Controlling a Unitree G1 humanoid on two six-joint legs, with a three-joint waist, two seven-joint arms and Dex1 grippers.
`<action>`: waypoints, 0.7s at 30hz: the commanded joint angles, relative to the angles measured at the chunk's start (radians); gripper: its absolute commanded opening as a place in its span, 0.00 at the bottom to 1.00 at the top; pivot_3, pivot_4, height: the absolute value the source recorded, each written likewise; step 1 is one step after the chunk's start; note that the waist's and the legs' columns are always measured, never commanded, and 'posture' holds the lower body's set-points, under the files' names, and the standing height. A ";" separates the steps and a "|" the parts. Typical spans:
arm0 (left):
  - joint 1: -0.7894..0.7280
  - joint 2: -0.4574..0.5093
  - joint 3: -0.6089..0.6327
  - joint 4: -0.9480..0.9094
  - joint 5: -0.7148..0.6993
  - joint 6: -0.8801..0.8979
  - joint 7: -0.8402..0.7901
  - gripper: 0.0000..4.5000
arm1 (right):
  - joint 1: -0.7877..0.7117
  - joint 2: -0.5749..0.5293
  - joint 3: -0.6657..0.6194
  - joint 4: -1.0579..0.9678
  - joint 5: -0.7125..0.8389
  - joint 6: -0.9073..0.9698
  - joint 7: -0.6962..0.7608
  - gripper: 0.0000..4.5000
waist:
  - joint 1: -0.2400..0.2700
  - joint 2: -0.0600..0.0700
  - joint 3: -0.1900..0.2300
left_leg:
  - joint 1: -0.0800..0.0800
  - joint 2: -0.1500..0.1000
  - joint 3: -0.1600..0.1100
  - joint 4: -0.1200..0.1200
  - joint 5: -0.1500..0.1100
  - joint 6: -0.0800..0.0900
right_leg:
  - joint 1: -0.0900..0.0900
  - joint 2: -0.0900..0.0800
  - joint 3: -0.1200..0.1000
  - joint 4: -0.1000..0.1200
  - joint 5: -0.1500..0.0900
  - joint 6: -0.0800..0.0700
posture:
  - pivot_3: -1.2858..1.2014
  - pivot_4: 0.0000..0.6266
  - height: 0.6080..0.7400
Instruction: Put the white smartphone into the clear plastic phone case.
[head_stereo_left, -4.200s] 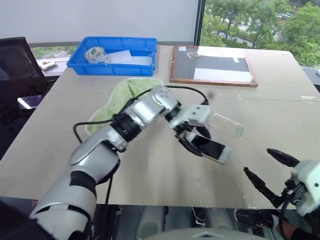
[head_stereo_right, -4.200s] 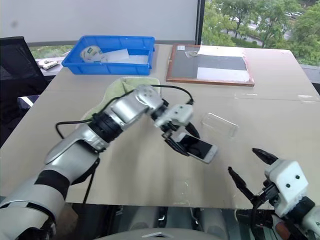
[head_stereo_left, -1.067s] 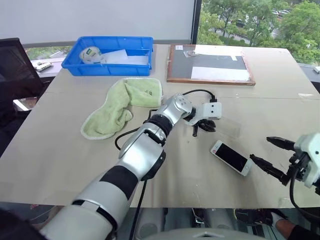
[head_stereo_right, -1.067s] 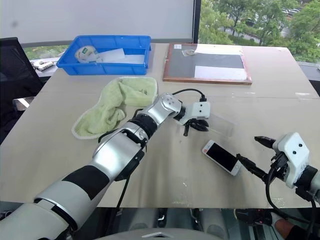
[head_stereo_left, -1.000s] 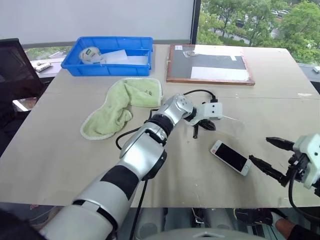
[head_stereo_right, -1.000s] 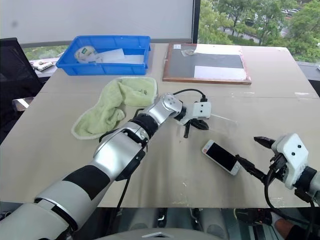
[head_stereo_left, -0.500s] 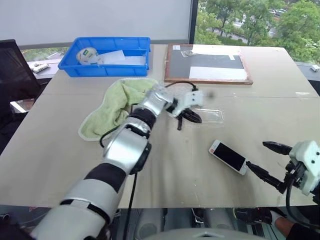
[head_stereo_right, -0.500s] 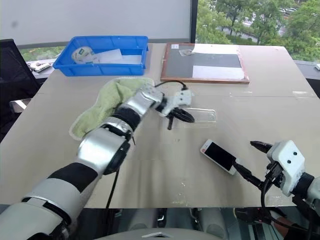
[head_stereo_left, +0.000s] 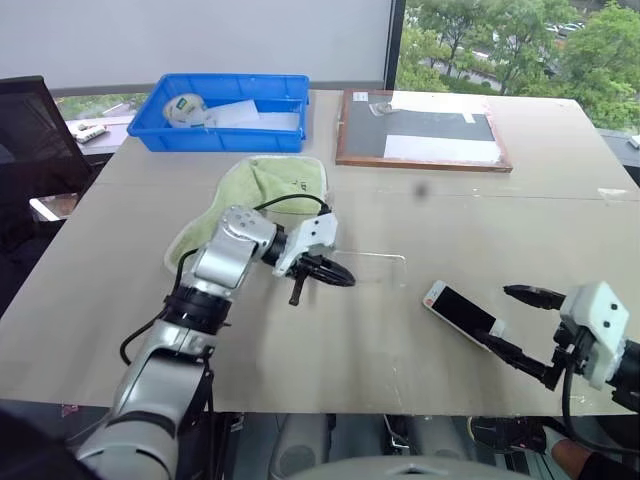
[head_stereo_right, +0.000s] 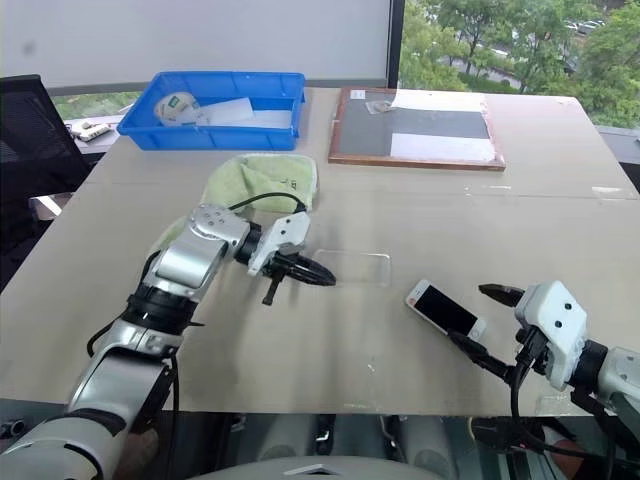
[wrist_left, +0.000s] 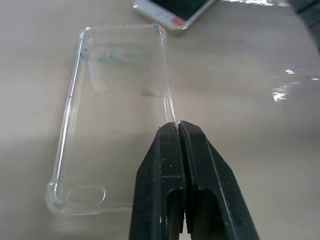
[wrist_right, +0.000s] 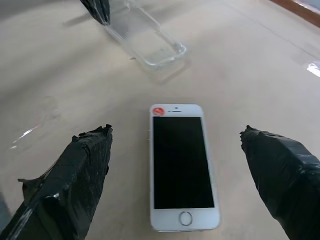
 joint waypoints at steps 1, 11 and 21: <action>0.039 0.015 -0.009 -0.091 -0.018 -0.007 0.063 0.01 | -0.003 -0.019 0.007 -0.037 0.004 0.000 0.009 1.00 | -0.001 0.000 0.000 | 0.000 0.000 0.000 0.000 0.000 0.000 | 0.000 0.000 0.000 0.000 0.000 0.000 | 0.52 0.24 1.00; 0.088 0.071 0.016 -0.037 -0.075 -0.074 0.110 0.26 | -0.031 -0.033 0.070 -0.013 -0.019 -0.011 0.008 1.00 | -0.006 0.000 0.000 | 0.000 0.000 0.000 -0.001 0.000 0.000 | 0.000 0.001 0.000 0.000 0.000 0.000 | 0.52 0.24 1.00; 0.250 0.097 0.218 -0.284 -0.359 0.034 0.174 0.77 | -0.165 -0.007 0.225 0.136 -0.104 0.057 -0.079 1.00 | -0.012 0.000 0.000 | 0.000 0.001 0.001 -0.001 0.000 0.000 | -0.001 -0.002 0.001 0.000 0.000 0.000 | 0.52 0.24 1.00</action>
